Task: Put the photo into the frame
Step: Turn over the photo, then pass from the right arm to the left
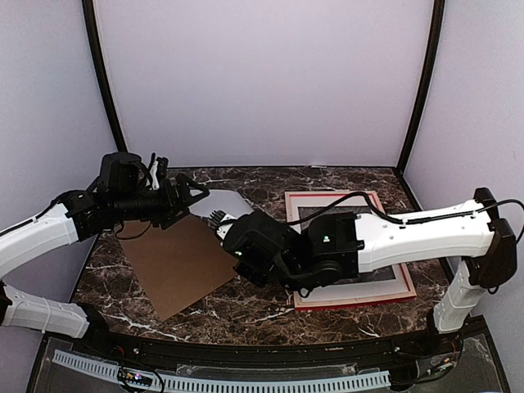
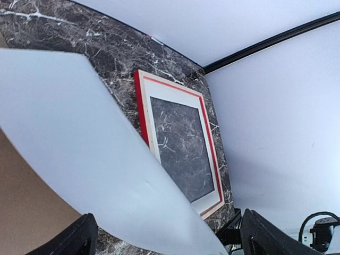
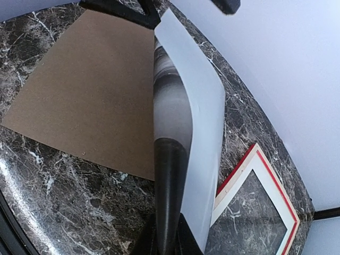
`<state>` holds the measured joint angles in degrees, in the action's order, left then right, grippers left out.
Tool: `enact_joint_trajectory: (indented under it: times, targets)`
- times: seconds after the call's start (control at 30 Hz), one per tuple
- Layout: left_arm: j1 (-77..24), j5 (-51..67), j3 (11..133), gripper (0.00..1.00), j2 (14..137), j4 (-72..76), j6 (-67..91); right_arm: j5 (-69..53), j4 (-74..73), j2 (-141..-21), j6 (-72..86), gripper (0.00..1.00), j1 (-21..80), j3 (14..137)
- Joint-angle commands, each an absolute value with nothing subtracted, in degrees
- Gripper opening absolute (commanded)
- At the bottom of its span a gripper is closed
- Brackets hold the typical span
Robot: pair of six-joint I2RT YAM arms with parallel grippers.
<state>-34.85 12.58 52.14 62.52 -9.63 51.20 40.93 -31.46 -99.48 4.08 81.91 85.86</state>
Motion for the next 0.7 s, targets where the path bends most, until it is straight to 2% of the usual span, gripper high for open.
enact_joint_trajectory:
  times: [0.0, 0.3, 0.47, 0.67]
  targets:
    - [-34.5, 13.4, 48.4, 0.97, 61.2, -10.4, 54.6, 41.3, -27.8, -100.3, 4.9, 0.10, 83.3, 88.8]
    - [-34.5, 11.0, 42.9, 0.96, 55.3, -13.5, 56.6, 39.9, -26.7, -102.4, 5.7, 0.10, 83.9, 89.1]
    - [-34.5, 11.9, 41.6, 0.93, 56.4, -12.2, 56.9, 39.5, -26.0, -102.9, 6.0, 0.10, 84.2, 89.0]
    - [-34.5, 13.3, 39.2, 0.93, 56.4, -10.0, 58.8, 39.0, -25.5, -103.9, 6.4, 0.10, 85.1, 88.8]
